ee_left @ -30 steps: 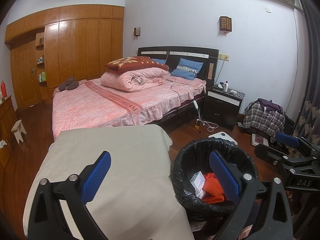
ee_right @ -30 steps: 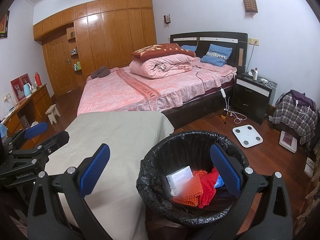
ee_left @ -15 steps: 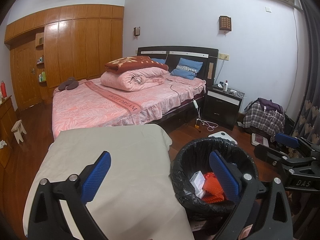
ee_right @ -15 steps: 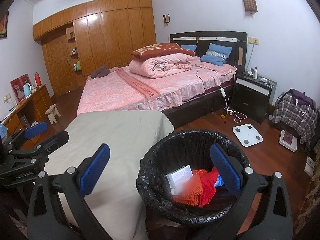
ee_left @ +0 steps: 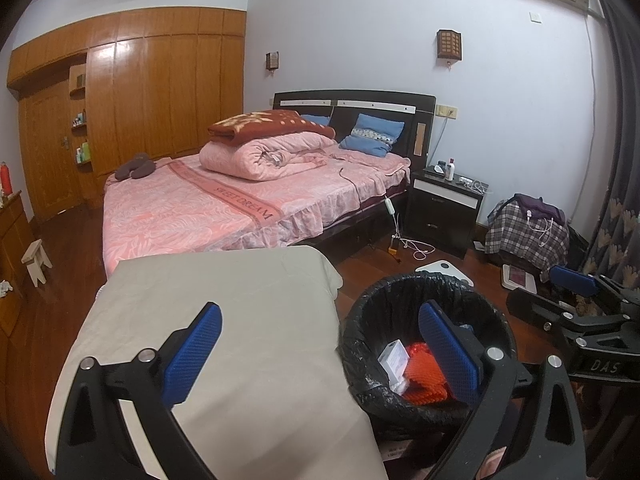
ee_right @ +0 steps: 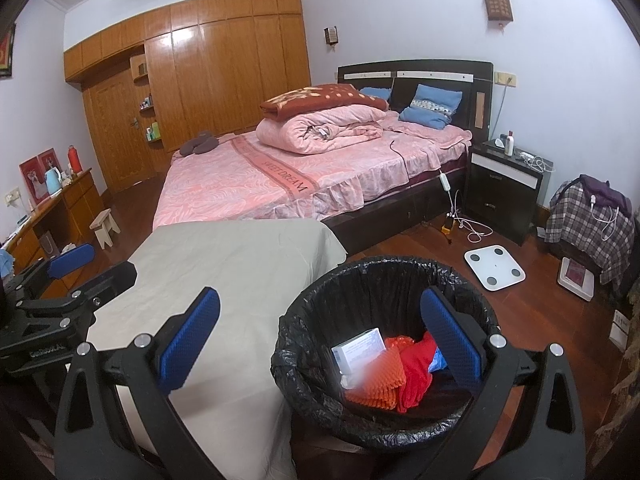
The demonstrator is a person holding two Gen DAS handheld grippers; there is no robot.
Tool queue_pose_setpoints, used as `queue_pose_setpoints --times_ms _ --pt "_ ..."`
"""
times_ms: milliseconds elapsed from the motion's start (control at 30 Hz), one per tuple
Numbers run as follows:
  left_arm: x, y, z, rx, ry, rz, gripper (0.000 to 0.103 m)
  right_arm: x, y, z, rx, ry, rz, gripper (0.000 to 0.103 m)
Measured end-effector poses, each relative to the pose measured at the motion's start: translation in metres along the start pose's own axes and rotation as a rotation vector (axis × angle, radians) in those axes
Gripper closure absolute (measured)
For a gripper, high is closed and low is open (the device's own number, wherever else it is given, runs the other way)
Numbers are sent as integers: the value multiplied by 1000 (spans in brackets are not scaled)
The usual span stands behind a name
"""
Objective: Collect trash
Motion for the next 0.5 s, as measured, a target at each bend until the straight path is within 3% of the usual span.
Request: queue_pose_setpoints --times_ms 500 --pt "-7 0 -3 -1 3 4 6 -9 1 0 1 1 3 5"
Point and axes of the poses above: each gripper's, at about its wrist camera, not at the fingertips, and y roughly the way its jaws point, z to its left, x to its top, the point moved 7 cm from there along y, roughly the way its jaws point, and after that the axes turned 11 degrees about x, right-handed, at the moved point
